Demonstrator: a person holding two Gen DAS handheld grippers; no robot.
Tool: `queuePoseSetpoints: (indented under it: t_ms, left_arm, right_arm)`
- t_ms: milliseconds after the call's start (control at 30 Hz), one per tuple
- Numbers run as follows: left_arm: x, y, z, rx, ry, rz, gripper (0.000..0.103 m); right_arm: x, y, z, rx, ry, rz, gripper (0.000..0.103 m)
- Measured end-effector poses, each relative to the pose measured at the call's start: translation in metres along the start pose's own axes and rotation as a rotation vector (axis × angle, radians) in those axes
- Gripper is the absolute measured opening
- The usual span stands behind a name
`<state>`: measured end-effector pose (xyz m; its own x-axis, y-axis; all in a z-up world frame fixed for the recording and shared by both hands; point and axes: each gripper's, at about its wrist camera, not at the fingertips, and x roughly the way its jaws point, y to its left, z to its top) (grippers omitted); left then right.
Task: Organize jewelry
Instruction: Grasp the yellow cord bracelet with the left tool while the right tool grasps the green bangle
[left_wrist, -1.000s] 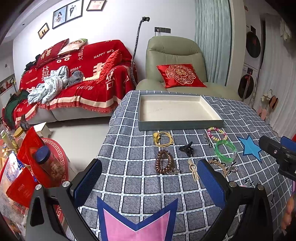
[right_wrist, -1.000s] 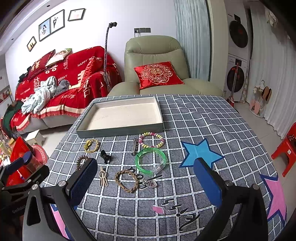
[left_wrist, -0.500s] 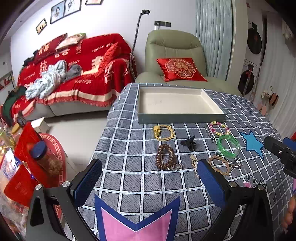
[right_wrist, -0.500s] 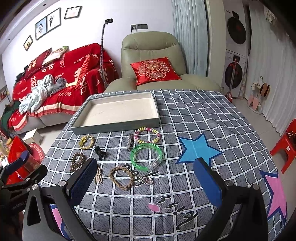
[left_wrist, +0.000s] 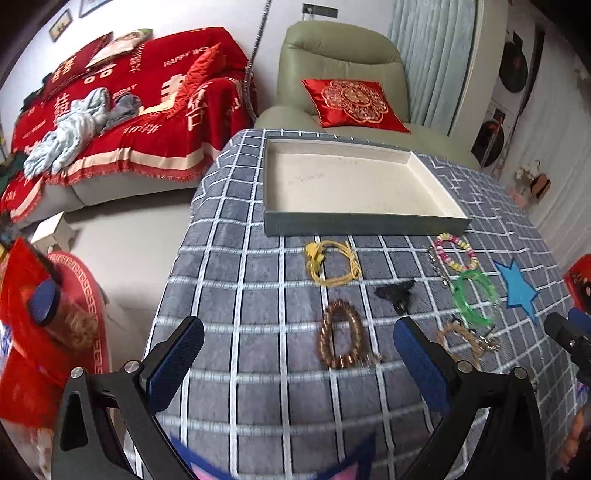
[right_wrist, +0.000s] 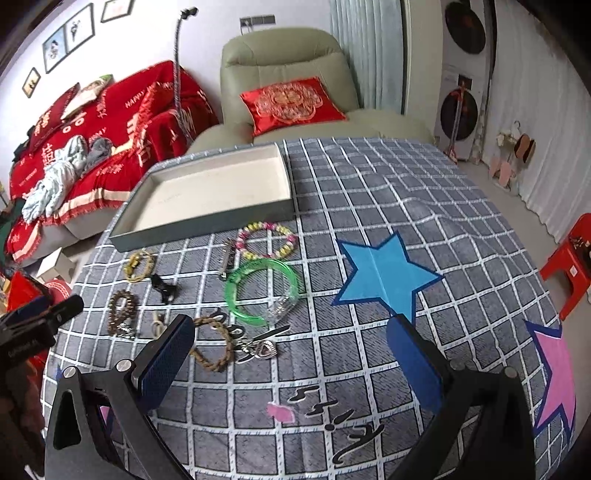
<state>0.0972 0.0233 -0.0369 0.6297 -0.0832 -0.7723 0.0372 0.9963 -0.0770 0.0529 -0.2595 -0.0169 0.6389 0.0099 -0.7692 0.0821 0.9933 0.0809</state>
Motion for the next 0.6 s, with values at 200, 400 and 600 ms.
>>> queuePoseSetpoints:
  t_ms: [200,400,600]
  left_arm:
    - [0.04,0.005,0.023,0.007,0.059,-0.023,0.103]
    - [0.072,-0.001,0.037,0.034,0.104,-0.057,0.103]
    - [0.1,-0.004,0.041,0.027,0.184,-0.099,0.087]
  right_arm:
    - [0.037,-0.009,0.013,0.02,0.09,-0.03,0.103]
    - [0.075,-0.013,0.021,0.01,0.168,-0.054,0.103]
    - [0.106,-0.013,0.026,-0.01,0.237,-0.062,0.089]
